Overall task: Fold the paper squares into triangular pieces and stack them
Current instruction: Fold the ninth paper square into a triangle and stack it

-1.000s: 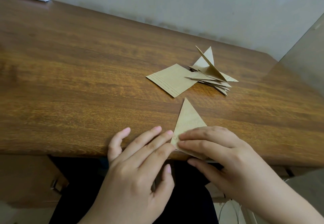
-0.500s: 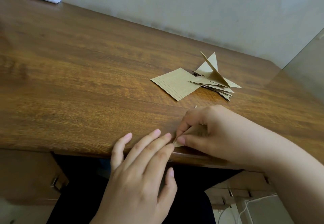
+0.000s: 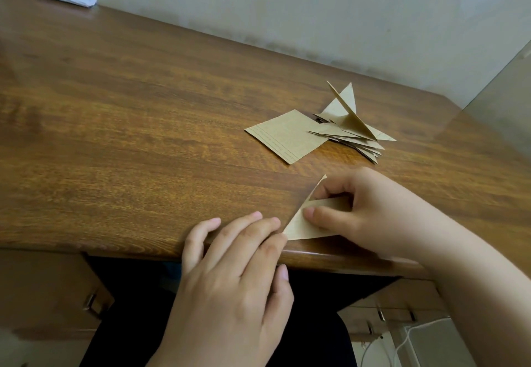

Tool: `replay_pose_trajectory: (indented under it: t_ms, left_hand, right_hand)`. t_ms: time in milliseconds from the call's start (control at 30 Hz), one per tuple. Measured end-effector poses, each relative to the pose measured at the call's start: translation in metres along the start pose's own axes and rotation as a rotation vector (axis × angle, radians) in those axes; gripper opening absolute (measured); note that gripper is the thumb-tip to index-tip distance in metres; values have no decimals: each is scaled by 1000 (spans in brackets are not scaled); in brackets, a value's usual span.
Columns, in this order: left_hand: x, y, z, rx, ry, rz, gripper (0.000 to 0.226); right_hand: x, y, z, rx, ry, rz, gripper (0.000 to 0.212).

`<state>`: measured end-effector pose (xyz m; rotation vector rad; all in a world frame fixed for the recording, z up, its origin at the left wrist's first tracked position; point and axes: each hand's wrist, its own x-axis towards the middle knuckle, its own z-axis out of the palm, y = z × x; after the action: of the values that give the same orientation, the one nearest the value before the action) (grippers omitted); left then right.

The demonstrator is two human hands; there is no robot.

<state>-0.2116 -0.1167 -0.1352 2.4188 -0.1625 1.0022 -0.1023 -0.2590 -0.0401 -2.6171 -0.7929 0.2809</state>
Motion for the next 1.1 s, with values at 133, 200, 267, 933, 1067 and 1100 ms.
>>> replay_pose_trajectory:
  t_ms: [133,200,267,933,1067,1100]
  left_hand:
    - [7,0,1,26,36,34,25]
    - [12,-2,-1,29,33,43,24]
    - [20,-3,-4,6,6,33,24]
    - [73,-16,-21,95,-601,-108,43]
    - [74,-20,-20,79,-605,-104,47]
    - [74,-21,-20,82,-600,-93,53]
  right_hand:
    - [-3,4,10,0,110,43,12]
    - [-6,5,15,2,157,57,14]
    - [-8,5,18,21,188,71,18]
    - [-31,15,38,-136,615,-79,18]
    - [-46,5,58,-91,559,-350,21]
    - [-48,5,64,-93,548,-369,24]
